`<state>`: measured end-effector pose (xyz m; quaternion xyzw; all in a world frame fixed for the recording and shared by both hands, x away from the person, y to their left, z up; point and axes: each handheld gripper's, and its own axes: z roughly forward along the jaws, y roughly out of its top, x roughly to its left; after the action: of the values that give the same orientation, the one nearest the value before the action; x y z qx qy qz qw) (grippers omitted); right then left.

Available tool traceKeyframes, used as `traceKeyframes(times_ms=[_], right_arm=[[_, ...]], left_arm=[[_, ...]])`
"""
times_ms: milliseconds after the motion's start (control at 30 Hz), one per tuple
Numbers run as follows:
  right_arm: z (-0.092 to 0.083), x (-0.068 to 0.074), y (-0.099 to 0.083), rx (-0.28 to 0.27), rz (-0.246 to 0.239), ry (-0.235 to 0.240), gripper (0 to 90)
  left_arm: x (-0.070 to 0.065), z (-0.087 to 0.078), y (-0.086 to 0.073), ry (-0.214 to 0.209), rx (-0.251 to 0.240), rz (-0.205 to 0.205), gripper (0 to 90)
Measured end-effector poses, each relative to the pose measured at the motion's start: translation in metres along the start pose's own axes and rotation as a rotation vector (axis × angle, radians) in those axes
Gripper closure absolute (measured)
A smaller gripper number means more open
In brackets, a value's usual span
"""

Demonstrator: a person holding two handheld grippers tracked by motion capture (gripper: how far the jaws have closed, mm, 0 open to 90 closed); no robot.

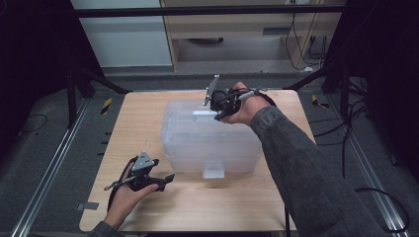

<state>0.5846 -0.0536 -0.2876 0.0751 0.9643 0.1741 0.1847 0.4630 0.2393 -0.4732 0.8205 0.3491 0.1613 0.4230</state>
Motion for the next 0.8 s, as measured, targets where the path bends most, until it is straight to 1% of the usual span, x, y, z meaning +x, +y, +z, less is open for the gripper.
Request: traceKeyframes(times_ms=[133, 233, 300, 433, 567, 633, 767, 800], right_arm=[[-0.002, -0.003, -0.001, -0.020, -0.005, -0.006, 74.0], [-0.006, -0.009, -0.001, -0.038, -0.002, -0.010, 73.9], [-0.008, -0.012, -0.001, -0.038, 0.004, -0.010, 73.7], [-0.011, -0.019, 0.001, -0.038, 0.009, -0.014, 73.2], [-0.012, -0.027, 0.004, -0.035, 0.009, -0.013, 73.1], [-0.012, -0.029, 0.004, -0.031, 0.010, -0.008, 73.1], [-0.013, -0.033, 0.005, -0.035, 0.008, -0.005, 73.1], [-0.013, -0.034, 0.005, -0.036, 0.006, -0.008, 73.1]], left_arm=[[0.000, 0.000, 0.000, -0.001, -0.003, -0.001, 13.2], [-0.001, 0.000, 0.000, 0.000, -0.004, 0.000, 13.4], [0.000, -0.002, 0.001, 0.001, -0.011, -0.002, 14.1], [0.000, -0.006, 0.002, 0.002, -0.029, -0.006, 18.6], [0.000, -0.013, 0.005, 0.014, -0.064, -0.003, 27.3], [0.001, -0.018, 0.006, 0.010, -0.087, -0.010, 31.6], [0.001, -0.026, 0.009, 0.017, -0.127, -0.010, 42.3], [0.001, -0.028, 0.010, 0.013, -0.139, -0.011, 45.7]])
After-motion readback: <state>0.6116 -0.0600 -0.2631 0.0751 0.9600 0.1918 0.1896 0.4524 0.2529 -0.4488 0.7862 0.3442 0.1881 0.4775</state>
